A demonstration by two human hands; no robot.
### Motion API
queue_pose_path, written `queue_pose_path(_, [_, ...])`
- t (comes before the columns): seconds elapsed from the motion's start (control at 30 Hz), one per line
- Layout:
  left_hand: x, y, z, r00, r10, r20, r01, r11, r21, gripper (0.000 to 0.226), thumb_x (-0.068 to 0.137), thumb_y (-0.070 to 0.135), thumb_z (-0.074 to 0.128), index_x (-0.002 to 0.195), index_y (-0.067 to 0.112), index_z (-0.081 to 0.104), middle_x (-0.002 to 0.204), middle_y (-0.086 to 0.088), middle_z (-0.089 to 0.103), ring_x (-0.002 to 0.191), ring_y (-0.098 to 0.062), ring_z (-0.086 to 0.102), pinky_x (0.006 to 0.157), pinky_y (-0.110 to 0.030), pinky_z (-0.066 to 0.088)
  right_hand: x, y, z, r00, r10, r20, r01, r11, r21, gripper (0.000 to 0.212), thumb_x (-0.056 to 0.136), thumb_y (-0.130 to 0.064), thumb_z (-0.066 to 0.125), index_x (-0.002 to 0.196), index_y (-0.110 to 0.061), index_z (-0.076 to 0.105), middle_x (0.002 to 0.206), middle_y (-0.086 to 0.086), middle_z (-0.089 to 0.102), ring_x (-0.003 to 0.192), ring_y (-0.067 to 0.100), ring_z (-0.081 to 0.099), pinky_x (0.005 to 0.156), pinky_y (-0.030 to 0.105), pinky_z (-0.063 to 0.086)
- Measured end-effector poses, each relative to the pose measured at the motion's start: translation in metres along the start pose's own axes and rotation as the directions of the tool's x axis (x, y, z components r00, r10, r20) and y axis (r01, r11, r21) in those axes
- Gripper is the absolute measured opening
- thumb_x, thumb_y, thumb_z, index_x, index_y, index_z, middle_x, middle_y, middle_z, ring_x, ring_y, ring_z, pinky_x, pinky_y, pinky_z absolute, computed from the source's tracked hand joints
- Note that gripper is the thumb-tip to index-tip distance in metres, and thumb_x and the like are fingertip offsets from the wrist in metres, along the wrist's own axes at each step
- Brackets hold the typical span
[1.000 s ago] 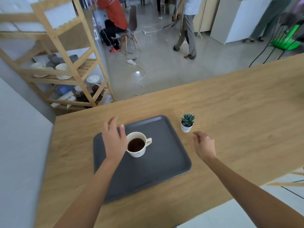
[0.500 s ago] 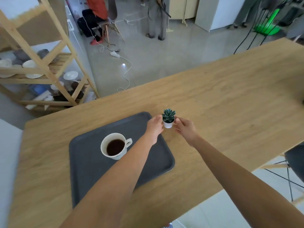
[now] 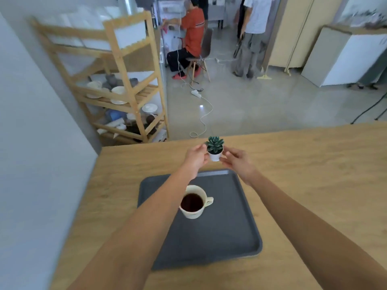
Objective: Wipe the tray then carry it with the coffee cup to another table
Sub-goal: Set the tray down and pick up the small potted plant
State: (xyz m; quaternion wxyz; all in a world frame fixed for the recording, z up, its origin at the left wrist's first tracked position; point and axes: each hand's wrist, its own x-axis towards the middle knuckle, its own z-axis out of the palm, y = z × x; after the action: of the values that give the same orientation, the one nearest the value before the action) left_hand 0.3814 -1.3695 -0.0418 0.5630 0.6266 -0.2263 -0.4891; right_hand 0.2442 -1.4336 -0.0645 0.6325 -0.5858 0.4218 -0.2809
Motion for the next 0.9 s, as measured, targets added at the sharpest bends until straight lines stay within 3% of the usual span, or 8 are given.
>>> queue_pose_path(0.17, [-0.004,0.022,-0.111,0.981,0.024,-0.193,-0.031,0.999,-0.032,0.036,0.102,0.018,0.038,0.134,0.008,0.050,0.121,-0.011,0.060,0.083,-0.013,0.059,0.071,-0.022,0.048,0.039,-0.024,0.115,0.987,0.028,0.158,-0.026,1.000,-0.013,0.034,0.098,0.002,0.039,0.128,-0.003,0.054,0.095,0.001,0.060,0.081,0.015,0.061,0.069,0.014,0.055])
queue_pose_path(0.27, [-0.009,0.024,-0.181,0.959,0.025,-0.282,-0.038,0.998,-0.042,0.037,0.102,0.019,0.033,0.133,0.008,0.050,0.118,-0.009,0.058,0.083,-0.010,0.056,0.073,-0.021,0.046,0.057,-0.026,0.192,0.962,0.063,0.266,-0.049,0.997,-0.056,0.036,0.098,0.002,0.039,0.130,-0.003,0.054,0.101,0.006,0.060,0.080,0.014,0.061,0.072,0.018,0.055])
queue_pose_path(0.33, [-0.008,0.021,-0.226,0.944,-0.025,-0.330,-0.012,0.994,-0.110,0.038,0.103,0.020,0.031,0.135,0.008,0.047,0.128,-0.011,0.056,0.097,-0.017,0.056,0.078,-0.024,0.047,0.067,-0.023,0.239,0.943,0.087,0.321,-0.065,0.995,-0.079,0.036,0.098,0.002,0.039,0.130,-0.002,0.053,0.104,0.007,0.059,0.085,0.019,0.062,0.073,0.021,0.055])
queue_pose_path(0.43, [-0.005,0.015,-0.281,0.911,-0.075,-0.406,0.011,0.987,-0.158,0.039,0.102,0.019,0.033,0.136,0.008,0.048,0.135,-0.010,0.056,0.117,-0.025,0.055,0.091,-0.032,0.047,0.082,-0.014,0.301,0.910,0.114,0.399,-0.064,0.988,-0.137,0.036,0.097,0.003,0.039,0.130,-0.003,0.053,0.100,0.003,0.062,0.097,0.024,0.060,0.090,0.035,0.054])
queue_pose_path(0.5, [0.000,0.010,-0.307,0.896,-0.082,-0.436,-0.008,0.980,-0.200,0.039,0.101,0.019,0.035,0.135,0.006,0.050,0.131,-0.010,0.059,0.113,-0.025,0.059,0.089,-0.032,0.048,0.095,-0.004,0.333,0.897,0.140,0.419,-0.070,0.982,-0.177,0.037,0.097,0.003,0.039,0.131,-0.001,0.053,0.099,0.005,0.063,0.098,0.025,0.059,0.100,0.047,0.049])
queue_pose_path(0.6, [0.013,0.003,-0.330,0.891,-0.112,-0.439,-0.006,0.966,-0.259,0.036,0.099,0.023,0.040,0.129,0.008,0.055,0.112,-0.004,0.065,0.091,-0.016,0.063,0.084,-0.030,0.051,0.118,0.014,0.364,0.892,0.182,0.415,-0.089,0.968,-0.234,0.040,0.095,0.002,0.041,0.131,-0.004,0.055,0.112,0.011,0.065,0.105,0.028,0.061,0.101,0.052,0.047])
queue_pose_path(0.8, [0.053,-0.012,-0.351,0.887,-0.151,-0.436,0.015,0.954,-0.300,0.039,0.096,0.027,0.043,0.130,0.017,0.058,0.118,-0.003,0.068,0.111,-0.021,0.064,0.101,-0.039,0.049,0.156,0.034,0.389,0.894,0.240,0.379,-0.140,0.952,-0.274,0.049,0.088,0.006,0.040,0.131,-0.009,0.056,0.113,0.011,0.066,0.106,0.029,0.061,0.100,0.054,0.047])
queue_pose_path(0.9, [0.064,-0.011,-0.354,0.888,-0.142,-0.437,-0.001,0.950,-0.312,0.036,0.096,0.027,0.043,0.127,0.018,0.060,0.115,-0.001,0.069,0.108,-0.017,0.063,0.091,-0.033,0.050,0.161,0.033,0.391,0.890,0.246,0.383,-0.147,0.951,-0.271,0.054,0.085,0.007,0.042,0.135,-0.010,0.053,0.113,0.017,0.066,0.095,0.029,0.058,0.086,0.043,0.051])
